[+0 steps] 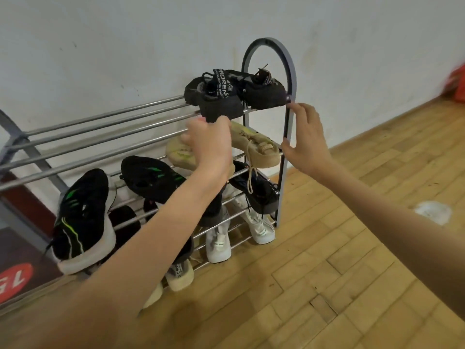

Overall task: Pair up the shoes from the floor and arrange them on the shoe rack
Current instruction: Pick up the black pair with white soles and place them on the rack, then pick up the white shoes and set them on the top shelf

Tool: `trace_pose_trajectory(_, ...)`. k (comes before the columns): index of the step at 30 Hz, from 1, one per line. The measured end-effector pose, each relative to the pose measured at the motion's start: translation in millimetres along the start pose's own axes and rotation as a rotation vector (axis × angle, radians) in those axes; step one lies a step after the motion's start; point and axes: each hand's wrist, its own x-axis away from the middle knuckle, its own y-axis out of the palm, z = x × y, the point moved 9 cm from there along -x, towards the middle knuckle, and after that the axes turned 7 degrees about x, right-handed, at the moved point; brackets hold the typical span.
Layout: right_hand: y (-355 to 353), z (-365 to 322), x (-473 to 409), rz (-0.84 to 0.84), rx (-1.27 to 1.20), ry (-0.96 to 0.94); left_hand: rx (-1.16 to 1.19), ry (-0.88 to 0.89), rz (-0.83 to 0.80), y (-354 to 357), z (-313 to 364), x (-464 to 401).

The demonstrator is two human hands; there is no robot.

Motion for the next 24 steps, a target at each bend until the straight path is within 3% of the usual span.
trace_pose_trajectory(2,7,17,25,-0.029,0.019,0.008,-0.037,0.183,-0.036,3,-9,19)
trace_pose_trajectory(4,19,43,53,-0.11,0.078,0.017,-0.112,0.264,-0.21,23,-30,34)
trace_pose_trajectory(8,46,120,128,-0.338,0.202,0.15,-0.334,0.102,-0.581,85,-110,61)
trace_pose_trajectory(13,57,248,261,-0.593,0.306,0.479,-0.514,-0.019,-0.858,156,-221,125)
trace_pose_trajectory(19,37,371,388,-0.722,0.395,0.833,-0.64,0.053,-1.137,254,-306,204)
trace_pose_trajectory(24,54,431,377,-0.779,0.456,0.748,-0.726,0.199,-1.29,322,-344,222)
